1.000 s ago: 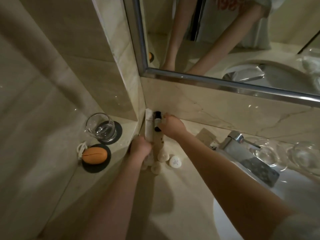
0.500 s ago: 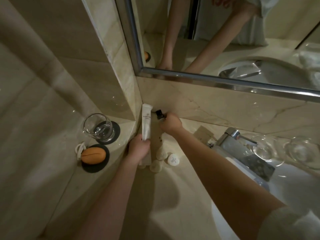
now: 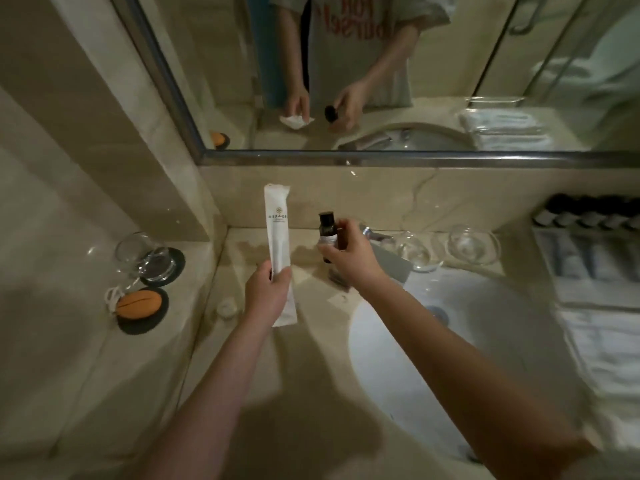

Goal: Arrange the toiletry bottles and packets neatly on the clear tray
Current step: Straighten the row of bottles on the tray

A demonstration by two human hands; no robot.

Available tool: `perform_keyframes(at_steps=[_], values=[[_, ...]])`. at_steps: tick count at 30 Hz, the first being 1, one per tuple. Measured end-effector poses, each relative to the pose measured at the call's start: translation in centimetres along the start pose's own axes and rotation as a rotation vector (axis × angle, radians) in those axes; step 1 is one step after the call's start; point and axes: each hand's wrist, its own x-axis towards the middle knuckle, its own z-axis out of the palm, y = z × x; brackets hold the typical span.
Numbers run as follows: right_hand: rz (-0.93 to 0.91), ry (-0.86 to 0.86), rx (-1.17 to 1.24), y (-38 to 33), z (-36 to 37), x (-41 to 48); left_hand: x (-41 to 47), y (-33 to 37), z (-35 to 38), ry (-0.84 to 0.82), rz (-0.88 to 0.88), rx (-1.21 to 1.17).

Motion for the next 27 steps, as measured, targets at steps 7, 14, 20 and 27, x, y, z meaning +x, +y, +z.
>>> perform_keyframes(at_steps=[7,14,20,27], values=[[-0.038,0.105,0.11,1.6,-9.4,-6.7,-6.2,3.8,5.4,-0.158,0.164,0.008],[0.038,0.297,0.14,5.8,-18.5,-11.5,-11.4,7.9,12.8,-0.385,0.241,0.029],[0.054,0.439,0.208,9.1,-25.6,-15.6,-14.9,9.8,19.3,-0.514,0.249,0.09],[0.066,0.549,0.193,11.2,-32.8,-18.2,-17.2,12.8,25.6,-0.611,0.291,0.13]])
